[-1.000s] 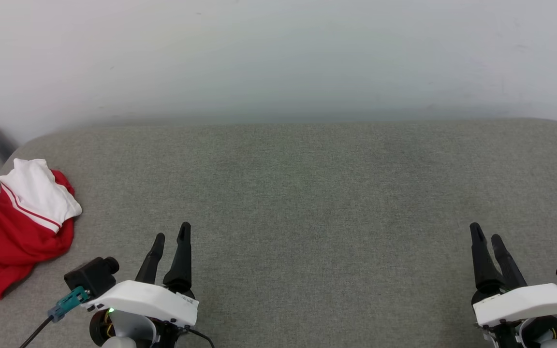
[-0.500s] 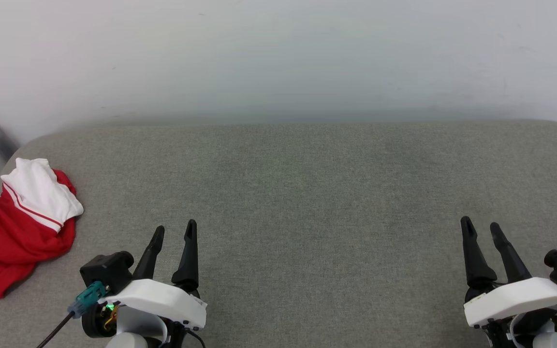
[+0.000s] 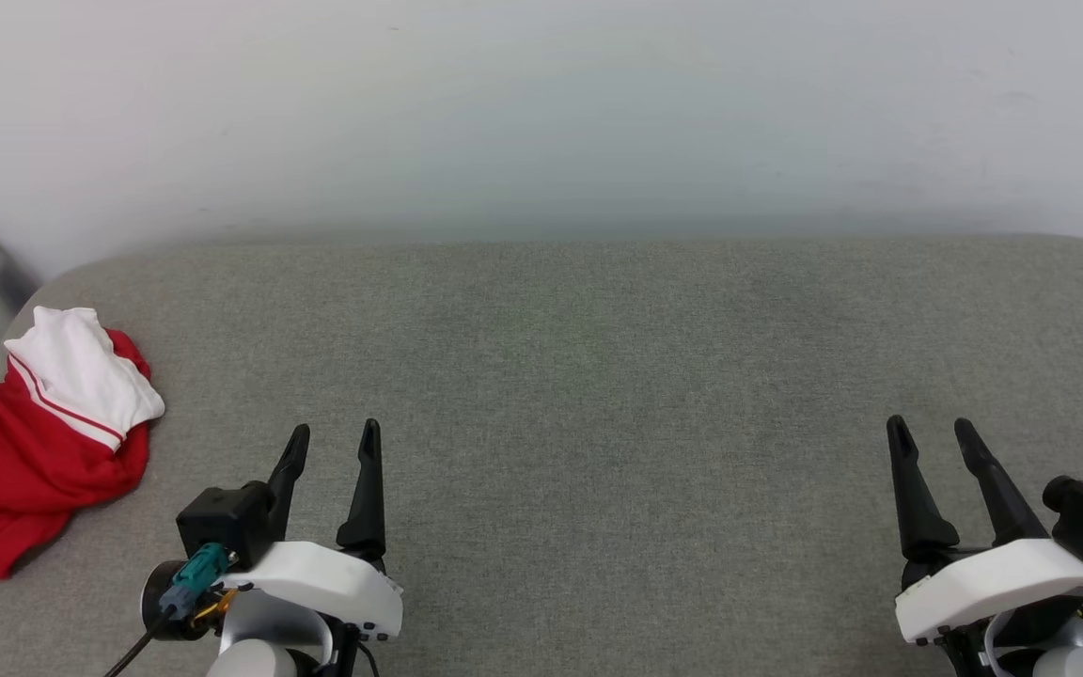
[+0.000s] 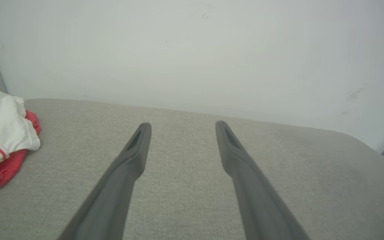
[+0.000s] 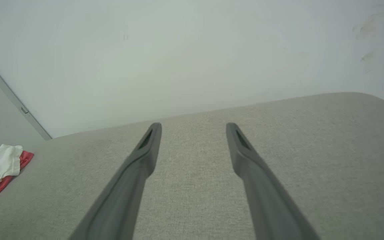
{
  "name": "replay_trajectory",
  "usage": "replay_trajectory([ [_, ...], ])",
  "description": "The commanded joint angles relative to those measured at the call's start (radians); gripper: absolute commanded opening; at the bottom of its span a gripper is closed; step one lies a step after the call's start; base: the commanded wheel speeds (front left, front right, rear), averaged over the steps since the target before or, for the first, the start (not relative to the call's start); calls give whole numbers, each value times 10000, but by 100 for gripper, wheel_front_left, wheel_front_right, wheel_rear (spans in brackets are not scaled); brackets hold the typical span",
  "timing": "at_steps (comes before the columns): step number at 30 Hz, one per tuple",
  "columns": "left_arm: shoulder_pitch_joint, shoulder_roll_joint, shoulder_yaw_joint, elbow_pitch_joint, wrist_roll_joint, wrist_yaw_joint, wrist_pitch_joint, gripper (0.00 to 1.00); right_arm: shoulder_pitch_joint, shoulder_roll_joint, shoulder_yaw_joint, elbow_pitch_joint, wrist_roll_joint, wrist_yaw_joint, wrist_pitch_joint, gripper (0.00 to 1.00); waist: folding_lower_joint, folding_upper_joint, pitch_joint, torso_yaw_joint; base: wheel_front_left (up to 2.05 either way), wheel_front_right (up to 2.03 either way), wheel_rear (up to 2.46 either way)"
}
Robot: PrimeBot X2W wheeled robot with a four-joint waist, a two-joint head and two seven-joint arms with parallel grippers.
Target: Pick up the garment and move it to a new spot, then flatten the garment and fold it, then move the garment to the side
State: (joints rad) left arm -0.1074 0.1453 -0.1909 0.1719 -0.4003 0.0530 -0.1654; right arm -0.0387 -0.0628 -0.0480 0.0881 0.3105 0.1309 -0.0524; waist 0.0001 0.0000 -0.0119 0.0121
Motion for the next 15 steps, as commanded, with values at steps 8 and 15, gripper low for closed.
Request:
replay_trajectory([
  [8, -239, 151, -235, 13, 823, 193, -251, 100, 149, 88, -65, -431, -825, -2, 218, 100, 0, 0, -6, -17, 0, 0, 0],
  [15, -240, 162, -407, 241, 1329, 266, -409, 100, 266, 117, -111, -538, -1375, -2, 357, 100, 0, 0, -30, 5, 0, 0, 0],
])
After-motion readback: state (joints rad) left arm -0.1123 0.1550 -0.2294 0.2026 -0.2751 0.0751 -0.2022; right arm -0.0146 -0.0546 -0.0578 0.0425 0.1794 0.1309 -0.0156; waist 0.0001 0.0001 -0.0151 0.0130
